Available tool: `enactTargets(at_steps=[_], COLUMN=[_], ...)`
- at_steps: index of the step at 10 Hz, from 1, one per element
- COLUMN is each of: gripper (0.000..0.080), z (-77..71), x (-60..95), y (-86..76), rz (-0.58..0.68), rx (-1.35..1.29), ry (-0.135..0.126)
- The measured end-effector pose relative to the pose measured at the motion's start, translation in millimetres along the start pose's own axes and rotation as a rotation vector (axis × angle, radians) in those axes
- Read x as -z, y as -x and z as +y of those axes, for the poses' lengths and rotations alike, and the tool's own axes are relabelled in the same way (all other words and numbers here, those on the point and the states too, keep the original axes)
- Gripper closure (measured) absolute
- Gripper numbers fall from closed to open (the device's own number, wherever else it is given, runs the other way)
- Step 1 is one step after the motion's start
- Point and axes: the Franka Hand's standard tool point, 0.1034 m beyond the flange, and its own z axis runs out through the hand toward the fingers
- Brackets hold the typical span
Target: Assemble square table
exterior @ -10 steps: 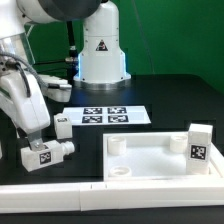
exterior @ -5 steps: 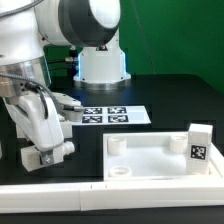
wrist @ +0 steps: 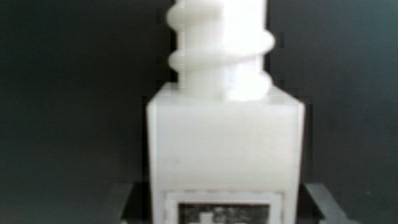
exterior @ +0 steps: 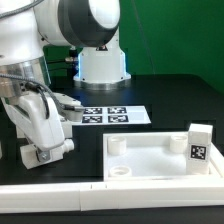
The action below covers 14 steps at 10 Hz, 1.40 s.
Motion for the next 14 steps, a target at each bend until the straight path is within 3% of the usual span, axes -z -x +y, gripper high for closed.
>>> enactTargets(at_steps=[1,3,7,8,9,10,11,14], gripper=[0.0530,0.0530,0.0530,0.0530,0.0530,0.0530,0.0530,0.0530], z=[-2.8,-2.5,2.4,1.0,3.0,3.5,4.8,7.1], x=[11.9,27.3,24.7,28.3,27.0,20.8,15.5,15.6], y=[18.8,50.6,49.4,75.8,117.9,150.9,155.7,152.0], rz=[-0.006,0.016,0.012,0.000,0.003,0.011,0.025,0.019], rx=[0.093,0.260,0.492,0.523,0.583,0.651,0.734,0.883], ry=[-0.013,-0.002,0.009,0.015,0.029,0.068,0.083,0.087])
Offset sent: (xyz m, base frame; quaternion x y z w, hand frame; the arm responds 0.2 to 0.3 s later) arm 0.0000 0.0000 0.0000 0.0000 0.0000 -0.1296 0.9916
